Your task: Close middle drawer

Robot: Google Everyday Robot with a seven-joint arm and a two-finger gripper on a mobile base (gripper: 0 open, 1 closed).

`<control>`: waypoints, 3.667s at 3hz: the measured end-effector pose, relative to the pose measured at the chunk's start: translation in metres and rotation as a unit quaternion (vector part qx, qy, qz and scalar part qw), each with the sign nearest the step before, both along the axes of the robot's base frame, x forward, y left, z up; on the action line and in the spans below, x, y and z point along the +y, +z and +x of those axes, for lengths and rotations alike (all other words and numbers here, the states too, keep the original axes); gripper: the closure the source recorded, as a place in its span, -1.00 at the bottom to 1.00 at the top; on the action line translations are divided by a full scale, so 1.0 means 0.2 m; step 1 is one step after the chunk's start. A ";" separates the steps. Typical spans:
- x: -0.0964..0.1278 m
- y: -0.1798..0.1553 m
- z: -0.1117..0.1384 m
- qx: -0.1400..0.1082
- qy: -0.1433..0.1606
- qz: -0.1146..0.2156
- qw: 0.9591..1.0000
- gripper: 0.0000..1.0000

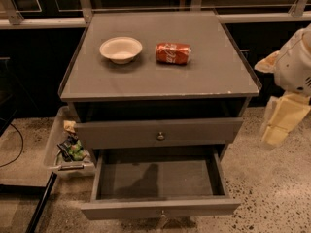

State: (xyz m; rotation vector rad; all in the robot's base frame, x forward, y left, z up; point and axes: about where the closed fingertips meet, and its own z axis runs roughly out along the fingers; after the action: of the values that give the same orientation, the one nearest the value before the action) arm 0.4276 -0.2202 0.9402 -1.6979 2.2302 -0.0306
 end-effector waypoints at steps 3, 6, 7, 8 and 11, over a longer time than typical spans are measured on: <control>-0.02 -0.55 -0.20 0.022 0.029 0.054 0.998 0.24; 0.03 -0.84 -0.25 0.038 0.029 0.089 0.995 1.00; 0.08 -1.20 -0.24 0.042 0.032 0.117 0.992 1.00; 0.04 -1.51 -0.23 0.074 0.035 0.116 0.990 1.00; 0.06 -1.95 -0.26 0.081 0.039 0.136 0.987 1.00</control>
Offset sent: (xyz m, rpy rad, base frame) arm -0.0436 -0.0088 -0.1281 0.1150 0.0616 0.0672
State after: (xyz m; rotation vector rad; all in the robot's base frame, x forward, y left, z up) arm 0.3764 -0.2082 0.5496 -1.6844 2.1585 0.4240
